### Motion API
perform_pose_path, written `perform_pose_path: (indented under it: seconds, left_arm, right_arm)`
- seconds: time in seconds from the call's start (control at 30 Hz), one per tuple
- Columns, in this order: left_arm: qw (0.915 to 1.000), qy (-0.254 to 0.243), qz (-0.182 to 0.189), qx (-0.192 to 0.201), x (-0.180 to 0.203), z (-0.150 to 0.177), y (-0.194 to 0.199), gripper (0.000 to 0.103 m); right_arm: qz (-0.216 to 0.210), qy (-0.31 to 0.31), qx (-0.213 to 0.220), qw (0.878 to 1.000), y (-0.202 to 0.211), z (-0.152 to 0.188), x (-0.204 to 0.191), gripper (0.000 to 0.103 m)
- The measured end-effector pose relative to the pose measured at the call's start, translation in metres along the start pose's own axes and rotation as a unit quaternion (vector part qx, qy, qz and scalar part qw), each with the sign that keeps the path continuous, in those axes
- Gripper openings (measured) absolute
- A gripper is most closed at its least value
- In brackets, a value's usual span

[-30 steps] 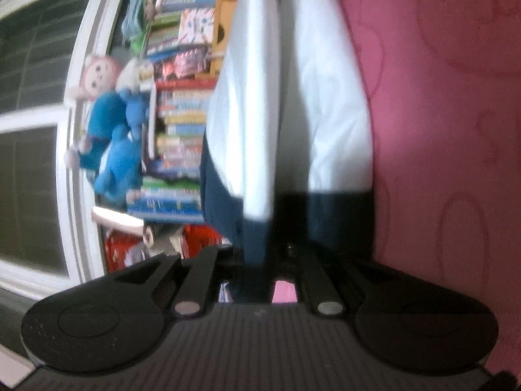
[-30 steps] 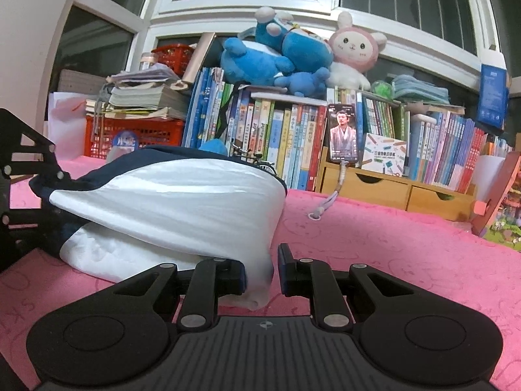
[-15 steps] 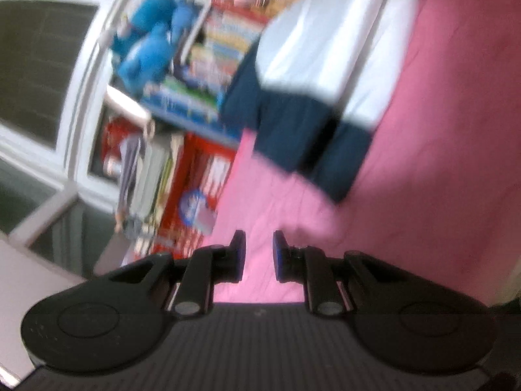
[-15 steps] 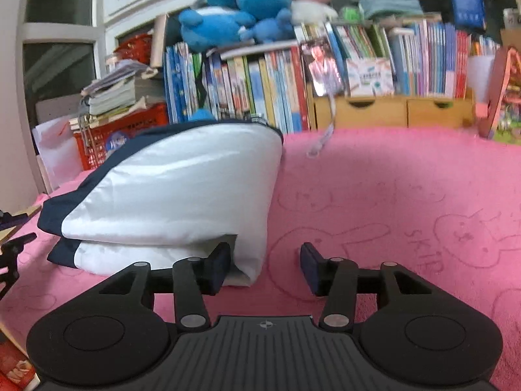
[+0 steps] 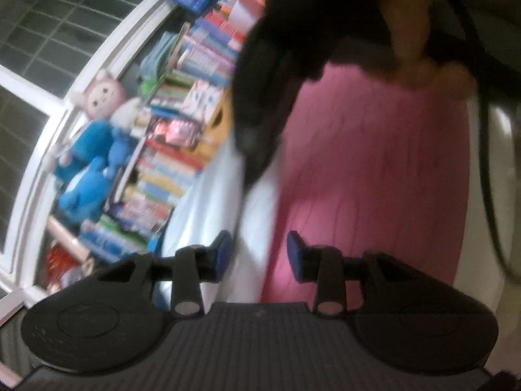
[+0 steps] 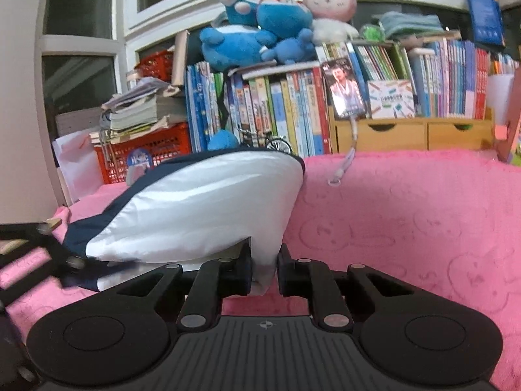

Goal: Fold clothes

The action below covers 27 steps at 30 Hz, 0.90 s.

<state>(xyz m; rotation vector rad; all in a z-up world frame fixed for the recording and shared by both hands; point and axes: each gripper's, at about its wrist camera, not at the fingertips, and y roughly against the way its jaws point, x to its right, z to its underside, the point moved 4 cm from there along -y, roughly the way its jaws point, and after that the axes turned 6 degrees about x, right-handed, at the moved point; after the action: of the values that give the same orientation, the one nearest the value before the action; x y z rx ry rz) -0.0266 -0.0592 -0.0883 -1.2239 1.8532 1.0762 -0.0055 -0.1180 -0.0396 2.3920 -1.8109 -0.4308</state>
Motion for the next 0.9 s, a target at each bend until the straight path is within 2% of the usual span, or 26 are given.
perform_pose_path:
  seconds: [0.13, 0.17, 0.2, 0.3, 0.47, 0.6, 0.7, 0.73, 0.8, 0.83, 0.9]
  left_arm:
    - [0.9999, 0.008, -0.004, -0.012, -0.003, -0.004, -0.020, 0.037]
    - [0.9998, 0.010, -0.004, -0.015, -0.004, -0.005, -0.025, 0.032]
    - [0.9997, 0.012, -0.005, -0.018, -0.004, -0.005, -0.030, 0.020]
    - [0.9986, 0.014, 0.005, -0.050, -0.009, 0.008, -0.035, 0.010]
    - [0.9924, 0.033, 0.024, -0.116, -0.033, 0.050, -0.006, 0.007]
    - [0.9851, 0.014, 0.010, -0.171, -0.043, 0.084, 0.012, 0.006]
    - [0.9773, 0.023, -0.003, -0.211, -0.051, 0.104, 0.023, 0.004]
    - [0.9739, 0.037, -0.008, -0.224, -0.054, 0.110, 0.027, 0.005]
    - [0.9700, 0.094, -0.014, -0.224, -0.065, 0.112, 0.037, 0.013]
    - [0.9728, 0.096, -0.021, -0.210, -0.065, 0.105, 0.043, 0.017]
    - [0.9795, 0.091, -0.037, -0.176, -0.064, 0.088, 0.054, 0.034]
  right_arm:
    - [-0.002, 0.010, 0.004, 1.000, 0.001, -0.004, -0.001, 0.016]
    - [0.000, 0.013, 0.005, 1.000, 0.001, -0.004, -0.001, 0.016]
    - [0.004, 0.017, 0.006, 1.000, 0.001, -0.004, -0.002, 0.016]
    - [0.019, 0.041, 0.015, 0.999, 0.003, -0.003, -0.004, 0.016]
    - [0.024, 0.067, 0.025, 0.997, 0.003, 0.001, -0.009, 0.016]
    - [0.028, 0.081, 0.029, 0.996, 0.003, 0.003, -0.010, 0.016]
    - [0.031, 0.087, 0.030, 0.995, 0.003, 0.003, -0.010, 0.016]
    - [0.032, 0.089, 0.031, 0.995, 0.003, 0.004, -0.010, 0.016]
    - [0.028, 0.090, 0.033, 0.995, 0.003, 0.005, -0.010, 0.016]
    - [0.026, 0.089, 0.031, 0.995, 0.003, 0.005, -0.010, 0.016]
    - [0.022, 0.081, 0.027, 0.996, 0.002, 0.005, -0.009, 0.016]
